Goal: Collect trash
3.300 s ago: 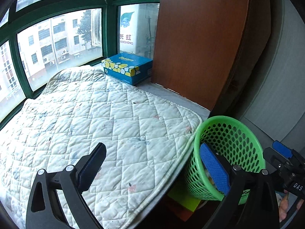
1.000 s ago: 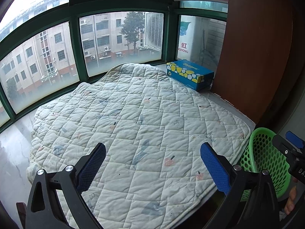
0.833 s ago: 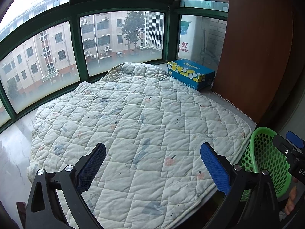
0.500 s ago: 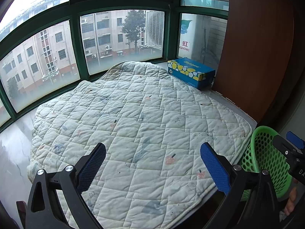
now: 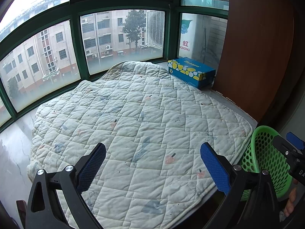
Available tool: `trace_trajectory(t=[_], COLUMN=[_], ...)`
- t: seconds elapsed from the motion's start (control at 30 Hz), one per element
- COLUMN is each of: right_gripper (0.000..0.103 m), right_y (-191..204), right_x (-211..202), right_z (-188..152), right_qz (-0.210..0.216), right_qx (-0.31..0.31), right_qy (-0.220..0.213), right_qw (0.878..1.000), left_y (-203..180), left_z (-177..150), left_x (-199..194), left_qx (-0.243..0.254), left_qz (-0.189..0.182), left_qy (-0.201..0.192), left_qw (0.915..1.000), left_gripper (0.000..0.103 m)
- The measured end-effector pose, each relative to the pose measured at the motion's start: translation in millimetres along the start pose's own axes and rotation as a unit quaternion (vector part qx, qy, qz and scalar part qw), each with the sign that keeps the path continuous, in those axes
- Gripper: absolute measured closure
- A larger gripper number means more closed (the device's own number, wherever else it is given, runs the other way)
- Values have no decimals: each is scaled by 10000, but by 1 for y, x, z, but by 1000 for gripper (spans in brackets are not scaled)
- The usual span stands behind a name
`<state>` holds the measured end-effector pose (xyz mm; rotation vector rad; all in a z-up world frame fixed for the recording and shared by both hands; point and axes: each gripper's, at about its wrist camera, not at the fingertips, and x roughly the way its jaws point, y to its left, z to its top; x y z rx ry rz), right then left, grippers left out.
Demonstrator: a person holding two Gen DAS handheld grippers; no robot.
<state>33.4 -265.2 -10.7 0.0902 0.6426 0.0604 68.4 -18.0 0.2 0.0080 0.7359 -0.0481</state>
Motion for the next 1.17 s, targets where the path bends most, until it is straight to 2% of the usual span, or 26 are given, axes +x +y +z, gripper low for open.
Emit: trace_trajectory(t=[1.17], right_gripper=[8], right_y=[0], right_x=[-3], right_z=[-5], right_qz=[-11], right_qx=[100], right_qy=[10], right_qw=[9999], left_y=[-6], left_z=[-2], left_x=[0], left_qx=[51], left_qz=[32], left_qy=[-35], left_qw=[10000], left_gripper=[7])
